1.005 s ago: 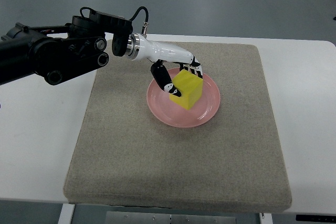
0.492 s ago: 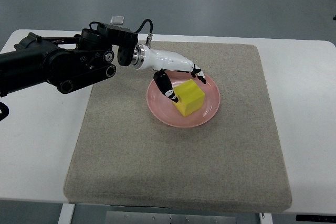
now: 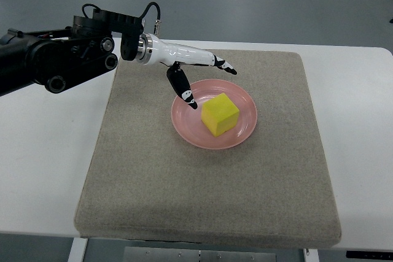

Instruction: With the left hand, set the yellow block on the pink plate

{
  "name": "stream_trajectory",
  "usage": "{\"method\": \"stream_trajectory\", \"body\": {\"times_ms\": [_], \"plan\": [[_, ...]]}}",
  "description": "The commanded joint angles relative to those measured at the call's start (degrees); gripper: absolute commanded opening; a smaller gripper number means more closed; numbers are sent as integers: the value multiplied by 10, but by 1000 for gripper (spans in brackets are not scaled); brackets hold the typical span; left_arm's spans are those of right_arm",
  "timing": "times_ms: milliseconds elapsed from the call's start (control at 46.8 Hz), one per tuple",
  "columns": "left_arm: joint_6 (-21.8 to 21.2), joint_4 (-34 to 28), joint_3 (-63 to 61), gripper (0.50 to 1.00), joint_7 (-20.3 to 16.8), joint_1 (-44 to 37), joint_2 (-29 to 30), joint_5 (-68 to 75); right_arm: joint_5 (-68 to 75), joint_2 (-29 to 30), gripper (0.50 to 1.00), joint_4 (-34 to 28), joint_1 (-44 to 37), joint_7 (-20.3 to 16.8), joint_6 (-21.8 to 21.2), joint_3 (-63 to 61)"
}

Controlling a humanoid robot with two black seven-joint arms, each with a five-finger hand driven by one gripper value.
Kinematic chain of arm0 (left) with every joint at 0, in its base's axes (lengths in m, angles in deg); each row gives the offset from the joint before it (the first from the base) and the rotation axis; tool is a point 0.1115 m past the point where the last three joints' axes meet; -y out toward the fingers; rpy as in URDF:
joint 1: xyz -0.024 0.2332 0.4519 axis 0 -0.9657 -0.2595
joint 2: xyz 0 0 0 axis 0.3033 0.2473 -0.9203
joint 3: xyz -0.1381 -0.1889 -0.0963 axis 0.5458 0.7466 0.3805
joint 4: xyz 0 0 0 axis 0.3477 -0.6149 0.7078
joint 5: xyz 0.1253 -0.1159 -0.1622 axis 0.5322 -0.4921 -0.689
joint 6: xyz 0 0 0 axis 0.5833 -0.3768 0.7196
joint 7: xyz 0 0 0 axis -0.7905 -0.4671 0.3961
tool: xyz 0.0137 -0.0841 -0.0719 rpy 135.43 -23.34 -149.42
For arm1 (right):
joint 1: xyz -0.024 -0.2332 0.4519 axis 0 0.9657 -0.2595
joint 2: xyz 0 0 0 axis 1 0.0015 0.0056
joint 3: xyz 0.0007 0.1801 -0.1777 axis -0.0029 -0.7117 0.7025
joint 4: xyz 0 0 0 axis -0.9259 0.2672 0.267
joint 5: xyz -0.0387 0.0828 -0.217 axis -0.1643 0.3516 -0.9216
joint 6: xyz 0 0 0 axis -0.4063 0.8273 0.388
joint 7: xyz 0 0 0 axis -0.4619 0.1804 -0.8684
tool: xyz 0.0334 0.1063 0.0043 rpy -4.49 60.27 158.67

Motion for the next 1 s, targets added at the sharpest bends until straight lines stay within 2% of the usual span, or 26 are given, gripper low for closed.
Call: {"method": "stream_trajectory", "body": {"times_ms": [0,150,257,577,834,983], "plan": [[40,-1,31,994,1,0,18,-33,0,0,924,0,0,0,0,0],[69,-15,52,994,1,-5,50,-99,0,0,924,0,0,0,0,0],[71,-30,51,994,1,-6,59,-170,0,0,924,0,0,0,0,0],[71,-49,55,994,1,-35,137,-422,0,0,924,0,0,0,0,0],[72,-98,59,994,1,-85,152,-578,0,0,924,0,0,0,0,0],[103,-118,78,994,1,-130,160,-675,1,0,924,0,0,0,0,-2]]}}
